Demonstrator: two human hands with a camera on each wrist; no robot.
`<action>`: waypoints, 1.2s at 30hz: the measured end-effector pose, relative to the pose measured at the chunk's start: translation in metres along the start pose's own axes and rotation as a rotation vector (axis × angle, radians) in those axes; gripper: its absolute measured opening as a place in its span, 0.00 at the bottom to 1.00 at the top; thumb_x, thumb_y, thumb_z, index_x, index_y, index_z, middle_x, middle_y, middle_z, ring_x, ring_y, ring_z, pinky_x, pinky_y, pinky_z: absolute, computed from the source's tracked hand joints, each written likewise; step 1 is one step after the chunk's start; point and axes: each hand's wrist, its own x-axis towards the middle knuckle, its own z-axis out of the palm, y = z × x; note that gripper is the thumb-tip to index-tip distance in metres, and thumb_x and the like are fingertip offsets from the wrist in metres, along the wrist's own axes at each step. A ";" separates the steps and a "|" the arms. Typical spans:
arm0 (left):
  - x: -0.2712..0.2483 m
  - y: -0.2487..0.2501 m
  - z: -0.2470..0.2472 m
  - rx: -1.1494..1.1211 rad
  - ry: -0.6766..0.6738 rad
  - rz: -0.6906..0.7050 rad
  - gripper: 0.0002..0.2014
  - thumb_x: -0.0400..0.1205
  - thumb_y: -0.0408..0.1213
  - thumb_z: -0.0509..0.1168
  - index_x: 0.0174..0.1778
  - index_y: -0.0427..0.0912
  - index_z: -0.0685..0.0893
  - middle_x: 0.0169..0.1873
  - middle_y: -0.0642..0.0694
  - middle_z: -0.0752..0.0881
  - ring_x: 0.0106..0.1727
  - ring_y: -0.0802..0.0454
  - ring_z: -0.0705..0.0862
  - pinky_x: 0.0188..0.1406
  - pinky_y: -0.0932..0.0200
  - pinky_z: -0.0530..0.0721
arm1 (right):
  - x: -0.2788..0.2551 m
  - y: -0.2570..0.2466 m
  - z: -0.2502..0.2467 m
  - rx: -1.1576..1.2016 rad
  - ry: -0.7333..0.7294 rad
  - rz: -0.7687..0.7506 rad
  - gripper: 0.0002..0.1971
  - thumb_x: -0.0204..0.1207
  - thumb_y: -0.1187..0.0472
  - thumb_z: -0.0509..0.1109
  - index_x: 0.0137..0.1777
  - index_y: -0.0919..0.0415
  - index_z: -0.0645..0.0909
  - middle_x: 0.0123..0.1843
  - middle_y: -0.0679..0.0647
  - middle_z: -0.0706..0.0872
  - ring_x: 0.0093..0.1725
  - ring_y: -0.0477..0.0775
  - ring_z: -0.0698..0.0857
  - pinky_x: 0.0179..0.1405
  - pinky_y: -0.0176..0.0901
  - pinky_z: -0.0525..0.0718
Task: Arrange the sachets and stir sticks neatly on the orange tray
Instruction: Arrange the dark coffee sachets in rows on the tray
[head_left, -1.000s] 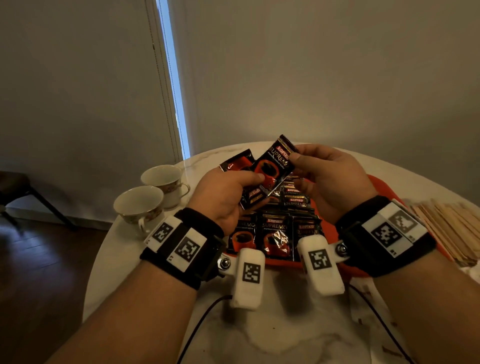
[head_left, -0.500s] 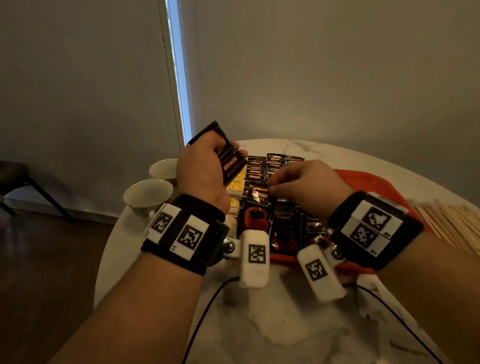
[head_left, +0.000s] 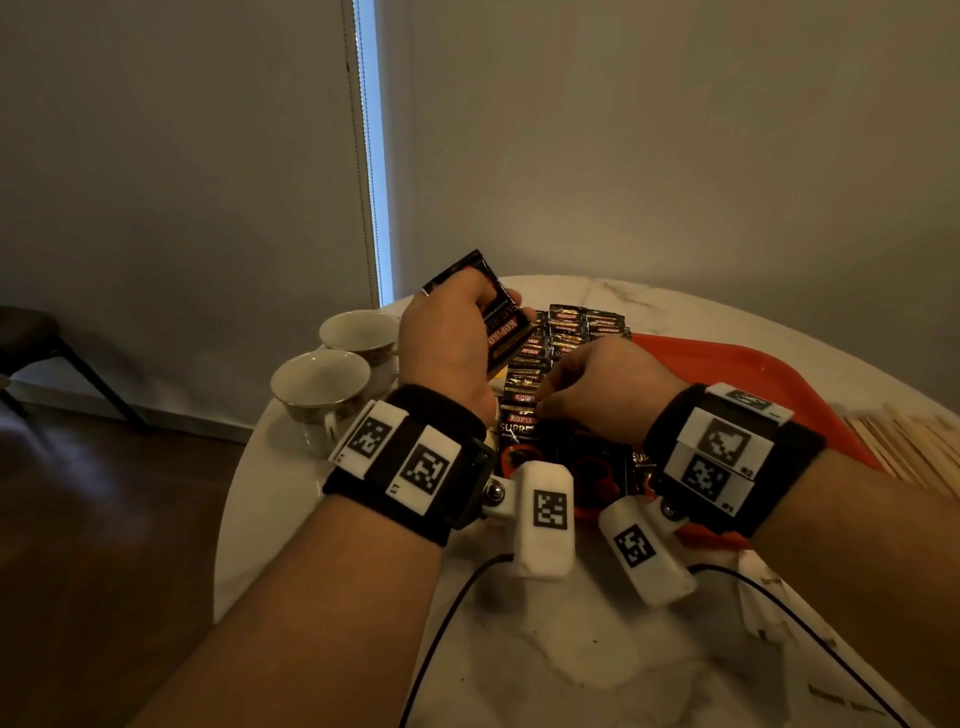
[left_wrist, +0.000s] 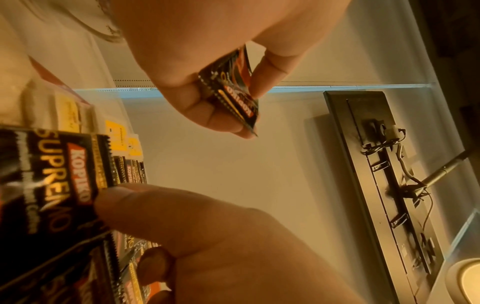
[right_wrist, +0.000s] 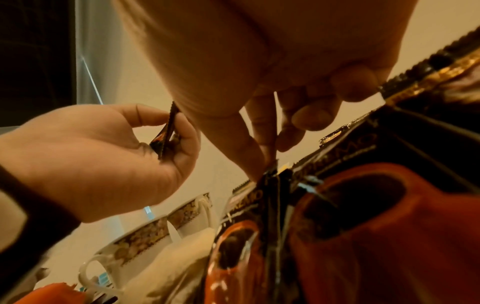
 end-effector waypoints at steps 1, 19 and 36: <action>0.000 -0.001 0.001 0.000 -0.006 -0.009 0.05 0.83 0.32 0.67 0.52 0.41 0.85 0.37 0.46 0.93 0.44 0.45 0.95 0.50 0.46 0.93 | -0.001 0.000 -0.001 0.009 0.003 -0.012 0.07 0.77 0.53 0.79 0.53 0.50 0.90 0.50 0.46 0.90 0.52 0.46 0.87 0.51 0.45 0.88; -0.013 -0.016 0.011 0.115 -0.202 -0.137 0.05 0.85 0.31 0.68 0.54 0.37 0.88 0.47 0.39 0.92 0.47 0.43 0.92 0.38 0.52 0.93 | -0.016 0.043 -0.021 1.177 0.166 -0.119 0.05 0.78 0.70 0.75 0.52 0.66 0.86 0.50 0.61 0.93 0.48 0.58 0.92 0.50 0.52 0.92; -0.016 -0.024 0.014 0.268 -0.273 -0.115 0.06 0.81 0.31 0.71 0.39 0.42 0.86 0.38 0.43 0.88 0.44 0.46 0.87 0.44 0.50 0.87 | -0.017 0.043 -0.047 1.101 0.286 -0.097 0.05 0.79 0.74 0.73 0.52 0.66 0.87 0.46 0.61 0.93 0.40 0.52 0.93 0.34 0.40 0.89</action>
